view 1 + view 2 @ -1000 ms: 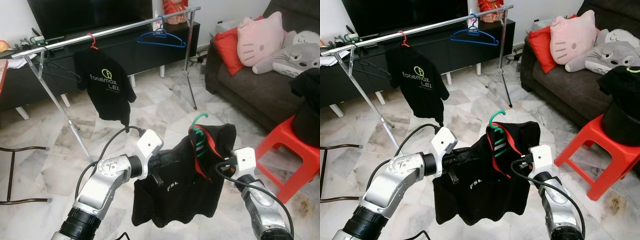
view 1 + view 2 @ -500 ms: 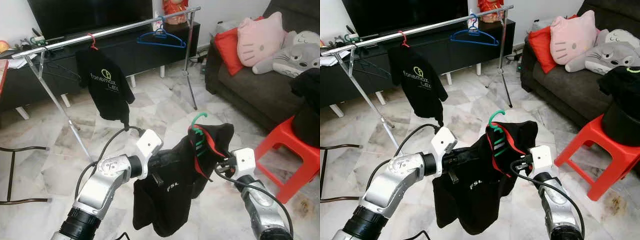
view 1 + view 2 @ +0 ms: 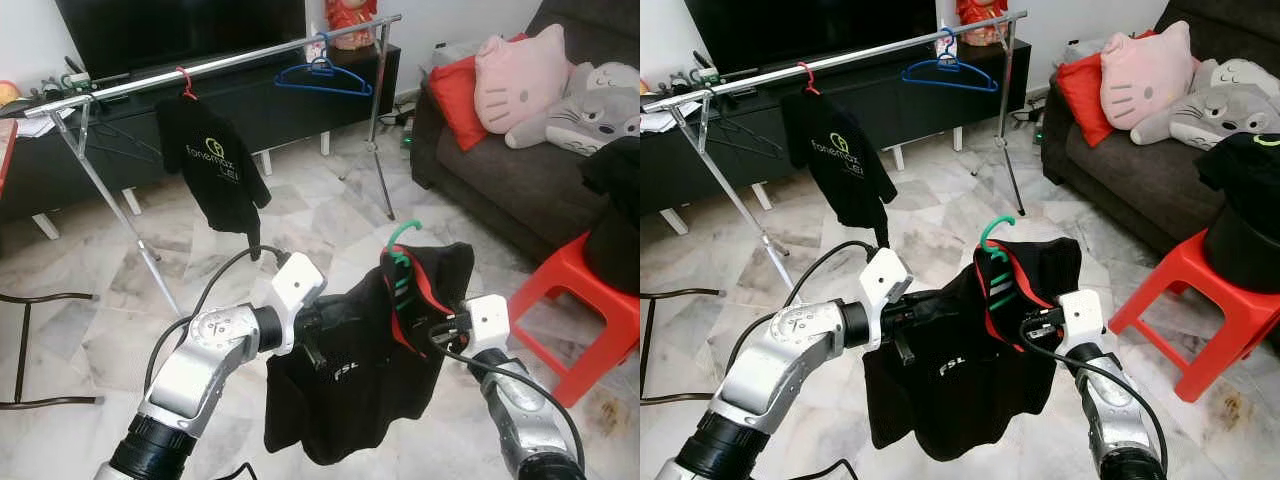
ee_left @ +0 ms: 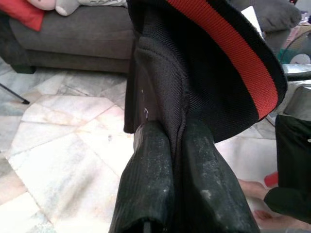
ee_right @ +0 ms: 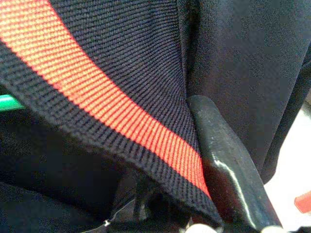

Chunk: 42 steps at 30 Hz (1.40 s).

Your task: Hang hanger

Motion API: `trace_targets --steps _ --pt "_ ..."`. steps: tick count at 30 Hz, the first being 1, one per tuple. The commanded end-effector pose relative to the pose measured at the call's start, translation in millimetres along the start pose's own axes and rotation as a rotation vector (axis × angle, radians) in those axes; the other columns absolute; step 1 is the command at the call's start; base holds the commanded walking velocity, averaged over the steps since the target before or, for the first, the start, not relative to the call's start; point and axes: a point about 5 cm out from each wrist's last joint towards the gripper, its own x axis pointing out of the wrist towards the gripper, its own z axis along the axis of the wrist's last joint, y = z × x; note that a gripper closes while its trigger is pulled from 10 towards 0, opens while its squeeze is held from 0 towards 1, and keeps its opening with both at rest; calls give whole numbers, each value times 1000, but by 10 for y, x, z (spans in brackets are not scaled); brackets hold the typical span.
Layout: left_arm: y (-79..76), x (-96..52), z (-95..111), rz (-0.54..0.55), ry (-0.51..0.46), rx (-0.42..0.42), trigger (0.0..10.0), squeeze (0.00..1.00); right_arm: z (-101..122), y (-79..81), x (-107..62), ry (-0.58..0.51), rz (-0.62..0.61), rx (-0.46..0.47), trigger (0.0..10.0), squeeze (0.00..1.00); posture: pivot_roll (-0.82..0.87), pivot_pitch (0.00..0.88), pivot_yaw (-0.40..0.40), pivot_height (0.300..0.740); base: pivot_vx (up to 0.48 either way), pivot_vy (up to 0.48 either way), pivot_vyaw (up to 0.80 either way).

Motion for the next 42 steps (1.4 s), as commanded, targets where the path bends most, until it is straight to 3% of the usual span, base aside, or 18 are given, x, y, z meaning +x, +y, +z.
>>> trace_targets --steps 1,5,9,15,19,21,27,31,42 --pt "-29 -13 110 -22 -41 32 10000 0 0 -1 14 10 0 -13 0 0 -107 0 43 740 0 0 0" --pt "27 -76 -26 3 54 80 10000 0 7 -13 16 13 4 -25 0 0 -107 0 42 740 0 0 0" --pt "215 -211 -279 113 257 213 10000 0 0 -62 1 30 5 -50 0 0 -107 0 42 740 0 0 0" --pt "352 -397 -421 152 396 324 10000 0 5 -112 -7 53 11 -78 0 0 -109 0 42 740 0 0 0" --pt "339 -543 -382 60 369 329 10000 0 -22 -154 -28 95 37 -104 0 0 -110 0 36 740 0 0 0" --pt "302 -649 -324 -41 349 371 10000 0 -58 -200 -57 140 58 -134 0 0 -105 0 28 740 0 0 0" --pt "242 -880 -286 -253 440 460 10000 0 -102 -285 -112 217 123 -191 0 0 -99 0 22 740 0 0 0" --pt "225 -894 -165 -308 340 449 10000 0 -112 -353 -138 263 149 -205 0 0 -105 0 16 740 0 0 0" --pt "221 -878 -46 -381 231 481 10000 0 -256 -339 -222 379 249 -309 0 0 -107 0 15 740 0 0 0"
